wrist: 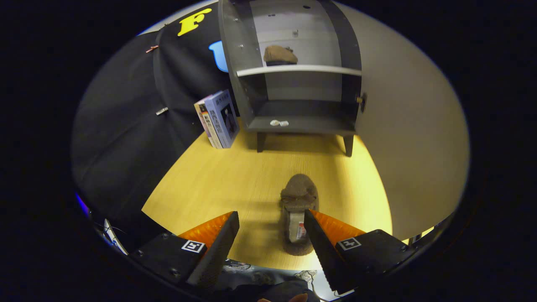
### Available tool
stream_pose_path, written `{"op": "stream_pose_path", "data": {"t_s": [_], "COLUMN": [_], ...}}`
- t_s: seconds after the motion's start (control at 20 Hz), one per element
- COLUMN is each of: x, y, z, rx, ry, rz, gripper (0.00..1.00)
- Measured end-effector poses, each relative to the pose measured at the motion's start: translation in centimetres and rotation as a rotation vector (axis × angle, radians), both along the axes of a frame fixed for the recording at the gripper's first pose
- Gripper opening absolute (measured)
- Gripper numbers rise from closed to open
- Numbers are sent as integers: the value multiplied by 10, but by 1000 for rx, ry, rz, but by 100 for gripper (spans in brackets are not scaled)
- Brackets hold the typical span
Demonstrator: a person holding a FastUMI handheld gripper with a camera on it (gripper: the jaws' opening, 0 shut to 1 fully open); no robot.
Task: Open the shoe cabinet door, grab the shoes and put them into the shoe cabinet, then close the shoe cabinet door.
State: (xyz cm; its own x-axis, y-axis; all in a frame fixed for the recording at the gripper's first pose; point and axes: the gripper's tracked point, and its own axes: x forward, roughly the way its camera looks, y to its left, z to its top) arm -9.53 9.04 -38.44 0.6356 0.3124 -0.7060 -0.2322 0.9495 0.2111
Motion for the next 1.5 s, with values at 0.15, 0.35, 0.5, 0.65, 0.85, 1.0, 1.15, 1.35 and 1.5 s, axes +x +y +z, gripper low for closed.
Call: {"op": "stream_pose_path", "data": {"t_s": [0.15, 0.35, 0.5, 0.65, 0.85, 1.0, 1.15, 1.35, 1.5], "x": [9, 20, 43, 75, 101, 100, 97, 97, 111], "y": [9, 15, 20, 19, 9, 12, 4, -9, -19], "z": [-48, -95, -120, -129, -132, -125, -95, -21, 48], "rx": [19, 28, 22, -13, -53, -19, -18, -13, -16], "ry": [76, 146, 93, -27, -127, -149, -195, -258, -304], "rz": [-9, -49, -83, -132, -208, -189, -166, -148, -166], "gripper": [99, 97, 82, 63, 40, 8, 8, 8, 7]}}
